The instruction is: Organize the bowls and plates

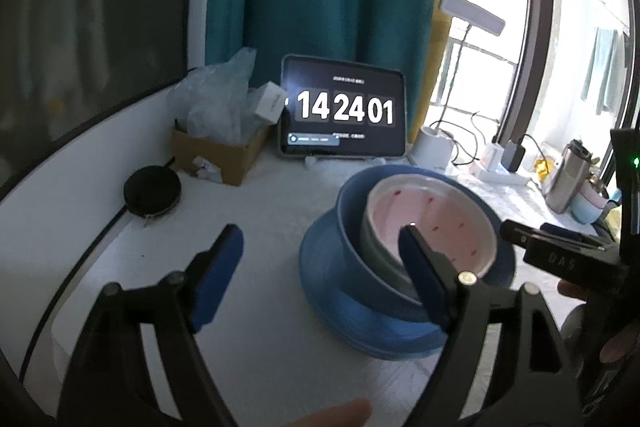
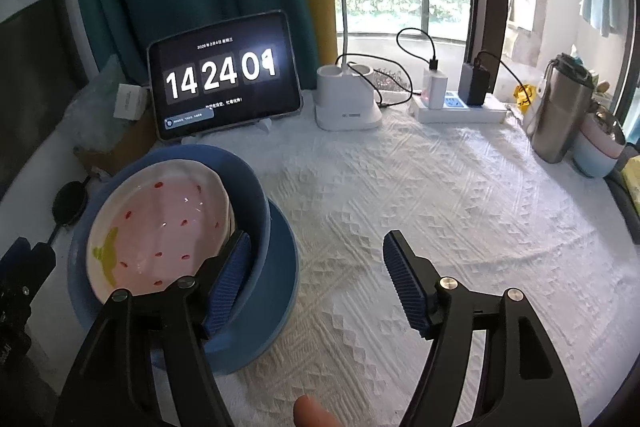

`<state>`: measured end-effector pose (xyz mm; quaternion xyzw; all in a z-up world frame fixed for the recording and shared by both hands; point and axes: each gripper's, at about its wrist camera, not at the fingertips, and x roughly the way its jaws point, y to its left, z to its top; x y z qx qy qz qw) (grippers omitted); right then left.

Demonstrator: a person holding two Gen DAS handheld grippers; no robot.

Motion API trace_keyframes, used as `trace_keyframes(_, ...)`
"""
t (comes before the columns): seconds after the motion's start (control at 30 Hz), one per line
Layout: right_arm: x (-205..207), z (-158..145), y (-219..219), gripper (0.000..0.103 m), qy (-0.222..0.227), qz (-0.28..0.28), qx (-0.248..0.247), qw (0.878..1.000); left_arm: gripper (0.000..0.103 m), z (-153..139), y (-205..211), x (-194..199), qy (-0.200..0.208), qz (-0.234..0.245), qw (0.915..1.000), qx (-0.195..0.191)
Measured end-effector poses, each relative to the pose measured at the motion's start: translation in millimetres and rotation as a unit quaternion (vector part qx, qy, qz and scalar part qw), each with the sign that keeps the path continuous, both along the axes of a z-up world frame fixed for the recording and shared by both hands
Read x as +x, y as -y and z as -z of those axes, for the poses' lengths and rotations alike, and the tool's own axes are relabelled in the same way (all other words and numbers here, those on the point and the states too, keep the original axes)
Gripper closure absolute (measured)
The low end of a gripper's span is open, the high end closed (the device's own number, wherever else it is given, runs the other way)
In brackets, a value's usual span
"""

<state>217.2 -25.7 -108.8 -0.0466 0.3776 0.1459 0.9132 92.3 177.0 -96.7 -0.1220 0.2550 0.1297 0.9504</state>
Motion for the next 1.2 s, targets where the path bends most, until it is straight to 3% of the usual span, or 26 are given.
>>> trace_keyframes(0.53,-45,-18,31,0.031,0.033,0.001,-0.004,0.999,0.021,-17,36,-33,0.036,0.042,0.9985,-0.009)
trace_keyframes(1.1,-105,-42,74,0.031,0.075,0.009,-0.01,0.997,0.021,-30,75,-72,0.059,0.059,0.9965,0.006)
trace_keyframes(1.2,-114,-47,82,0.031,0.086,0.013,-0.009,0.996,0.016,-33,83,-80,0.064,0.06,0.996,0.014)
